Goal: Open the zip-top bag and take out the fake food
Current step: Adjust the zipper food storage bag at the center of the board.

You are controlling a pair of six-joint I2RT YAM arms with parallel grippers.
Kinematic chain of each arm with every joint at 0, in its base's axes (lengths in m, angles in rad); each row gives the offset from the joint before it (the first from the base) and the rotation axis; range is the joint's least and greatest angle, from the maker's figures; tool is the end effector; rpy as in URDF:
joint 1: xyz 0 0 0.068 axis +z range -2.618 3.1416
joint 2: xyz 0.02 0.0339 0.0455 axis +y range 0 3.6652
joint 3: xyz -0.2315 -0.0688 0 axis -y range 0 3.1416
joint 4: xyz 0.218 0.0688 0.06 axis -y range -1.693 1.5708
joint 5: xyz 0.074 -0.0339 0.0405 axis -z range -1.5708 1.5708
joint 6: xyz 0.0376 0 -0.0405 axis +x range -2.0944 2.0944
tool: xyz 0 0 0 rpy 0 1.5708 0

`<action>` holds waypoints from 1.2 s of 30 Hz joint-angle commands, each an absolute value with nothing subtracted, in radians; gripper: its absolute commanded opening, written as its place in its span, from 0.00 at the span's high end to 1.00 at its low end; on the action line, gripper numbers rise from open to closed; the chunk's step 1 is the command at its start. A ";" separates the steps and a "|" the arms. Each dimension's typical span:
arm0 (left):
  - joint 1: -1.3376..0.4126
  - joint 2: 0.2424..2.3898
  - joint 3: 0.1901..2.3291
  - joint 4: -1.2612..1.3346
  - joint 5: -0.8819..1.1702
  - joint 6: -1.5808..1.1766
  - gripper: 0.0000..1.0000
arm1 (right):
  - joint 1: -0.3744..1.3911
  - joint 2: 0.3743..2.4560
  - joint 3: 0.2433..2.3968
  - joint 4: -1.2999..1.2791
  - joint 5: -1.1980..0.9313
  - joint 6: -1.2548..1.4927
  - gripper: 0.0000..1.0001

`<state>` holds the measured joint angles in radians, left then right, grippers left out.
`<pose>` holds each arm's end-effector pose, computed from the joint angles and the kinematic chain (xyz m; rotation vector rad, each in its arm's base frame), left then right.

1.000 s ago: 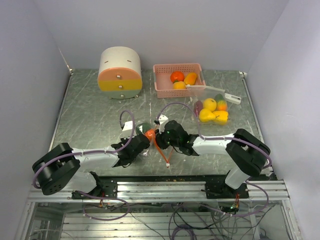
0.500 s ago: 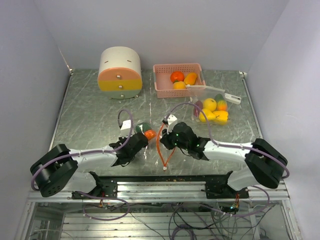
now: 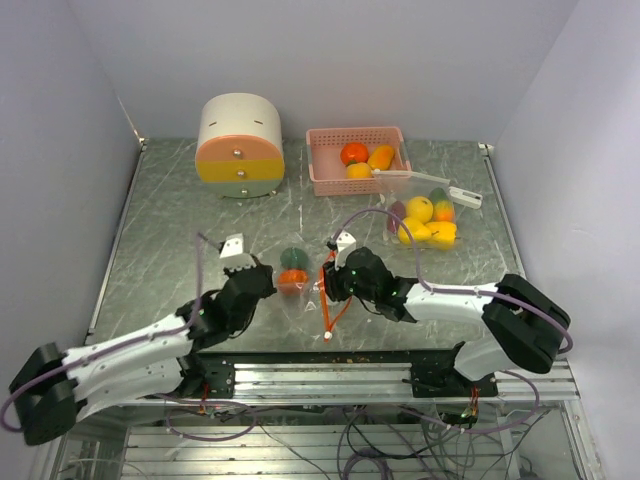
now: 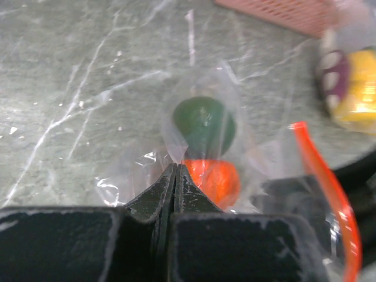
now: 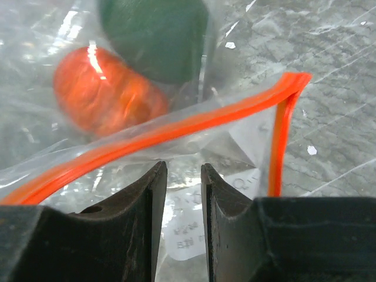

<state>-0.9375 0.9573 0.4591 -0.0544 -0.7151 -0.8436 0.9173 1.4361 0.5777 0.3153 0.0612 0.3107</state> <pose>0.1347 -0.1418 0.1976 -0.3158 1.9741 -0.3893 0.1674 0.2148 0.1595 -0.6165 2.0964 0.6558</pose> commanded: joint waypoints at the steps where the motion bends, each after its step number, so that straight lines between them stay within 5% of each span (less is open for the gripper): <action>1: -0.977 0.726 0.315 0.085 -0.728 -0.782 0.93 | 0.915 1.462 0.560 0.384 0.068 0.323 0.70; 6: -0.977 0.663 0.241 0.088 -0.731 -0.794 0.93 | 0.914 1.496 0.553 0.424 0.067 0.320 0.69; 12: -0.977 0.813 0.277 0.068 -0.745 -0.855 0.93 | 0.914 1.542 0.552 0.510 -0.010 0.322 0.46; 30: -0.976 0.884 0.318 0.022 -0.783 -0.891 0.93 | 0.925 1.735 0.635 0.697 -0.201 0.351 0.44; 36: -0.977 0.917 0.327 0.033 -0.781 -0.882 0.93 | 0.930 1.752 0.676 0.705 -0.254 0.321 0.28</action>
<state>-0.9730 0.8989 0.2886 0.0174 -0.7624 -0.8829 0.9222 1.7325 0.6331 0.6529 -0.2005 0.3508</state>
